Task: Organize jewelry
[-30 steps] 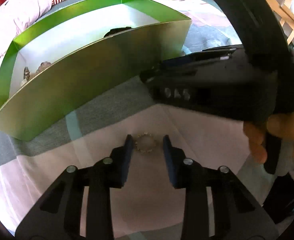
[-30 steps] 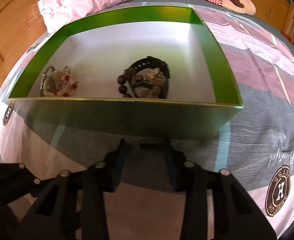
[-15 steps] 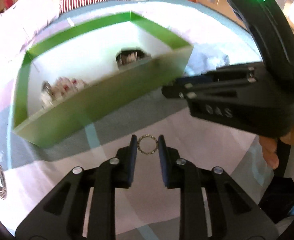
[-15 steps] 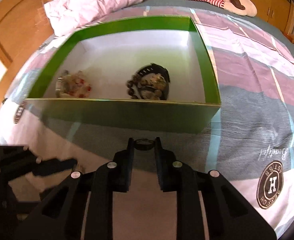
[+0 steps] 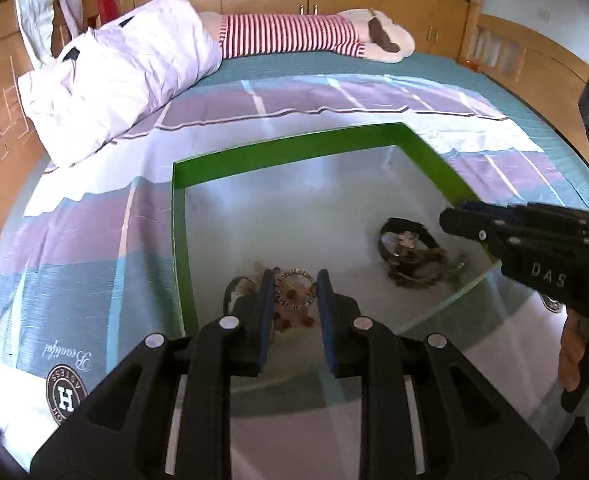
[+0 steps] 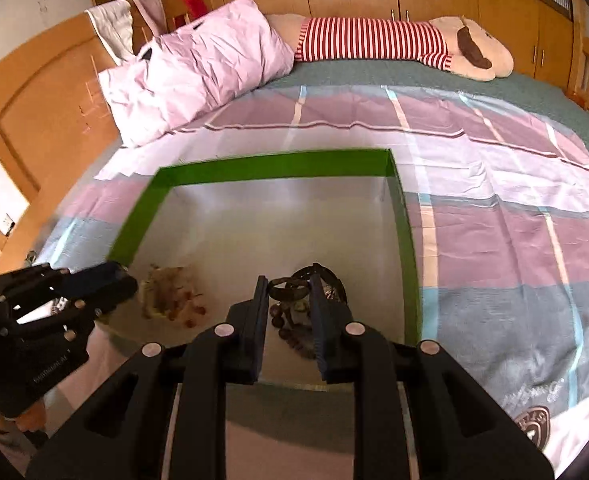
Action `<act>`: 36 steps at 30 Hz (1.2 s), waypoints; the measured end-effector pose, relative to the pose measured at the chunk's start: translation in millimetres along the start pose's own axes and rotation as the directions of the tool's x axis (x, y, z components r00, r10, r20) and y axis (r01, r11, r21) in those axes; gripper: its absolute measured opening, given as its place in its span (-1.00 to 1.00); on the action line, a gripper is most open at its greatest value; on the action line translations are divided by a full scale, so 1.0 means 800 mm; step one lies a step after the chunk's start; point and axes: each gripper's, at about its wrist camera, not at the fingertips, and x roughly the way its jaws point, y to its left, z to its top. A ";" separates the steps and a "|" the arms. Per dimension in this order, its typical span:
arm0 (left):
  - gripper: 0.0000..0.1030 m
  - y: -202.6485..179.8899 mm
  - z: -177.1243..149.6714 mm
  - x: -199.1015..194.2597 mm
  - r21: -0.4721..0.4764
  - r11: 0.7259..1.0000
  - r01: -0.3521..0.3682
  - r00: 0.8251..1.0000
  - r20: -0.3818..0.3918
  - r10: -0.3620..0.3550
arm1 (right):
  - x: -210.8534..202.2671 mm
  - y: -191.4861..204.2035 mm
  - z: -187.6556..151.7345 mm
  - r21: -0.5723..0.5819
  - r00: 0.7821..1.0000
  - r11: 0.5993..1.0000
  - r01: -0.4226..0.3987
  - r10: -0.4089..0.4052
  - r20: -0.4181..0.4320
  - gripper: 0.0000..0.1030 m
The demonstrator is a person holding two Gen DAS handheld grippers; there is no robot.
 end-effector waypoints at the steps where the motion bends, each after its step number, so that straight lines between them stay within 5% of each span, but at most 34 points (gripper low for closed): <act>1: -0.59 0.002 0.000 0.005 -0.010 1.000 0.001 1.000 -0.008 -0.001 | 0.006 -0.001 0.000 0.003 1.000 1.000 -0.002 0.002 -0.007 -0.60; 3: -0.58 0.005 0.000 0.015 -0.019 1.000 -0.010 1.000 -0.017 0.009 | 0.014 -0.002 -0.002 0.004 1.000 1.000 -0.005 0.005 -0.026 -0.59; 4: -0.40 0.009 0.001 0.020 -0.027 0.999 -0.016 1.000 -0.018 0.016 | 0.016 -0.003 -0.001 0.002 1.000 1.000 -0.001 0.001 -0.031 -0.55; 5: -0.07 0.011 0.000 0.020 -0.036 0.999 -0.023 1.000 -0.018 0.023 | 0.017 -0.003 0.000 0.000 0.999 1.000 0.007 -0.007 -0.035 -0.29; 6: 0.05 0.012 -0.001 0.020 -0.042 0.999 -0.032 0.999 -0.010 0.032 | 0.013 -0.002 0.000 -0.001 0.999 1.000 0.017 -0.017 -0.030 0.09; 10: 0.34 0.011 0.000 0.006 -0.032 0.997 -0.073 0.997 0.022 0.074 | -0.011 0.004 0.000 -0.023 0.998 0.999 0.045 -0.044 0.035 0.38; 12: 0.49 0.011 0.001 -0.002 -0.037 0.996 -0.083 0.996 0.040 0.084 | -0.025 0.008 0.000 -0.031 0.996 0.997 0.068 -0.066 0.066 0.73; 14: 0.59 0.012 0.001 -0.008 -0.039 0.995 -0.093 0.994 0.046 0.095 | -0.035 0.008 -0.002 -0.030 0.992 0.995 0.090 -0.087 0.096 0.87; 18: 0.76 0.012 0.004 -0.014 -0.052 0.993 -0.110 0.992 0.048 0.113 | -0.037 0.005 -0.002 -0.021 0.993 0.995 0.097 -0.095 0.072 0.92; 36: 0.84 -0.002 -0.001 -0.015 -0.025 0.995 -0.100 0.994 0.027 0.101 | -0.035 0.002 -0.004 0.017 0.994 0.995 0.100 -0.101 0.045 0.97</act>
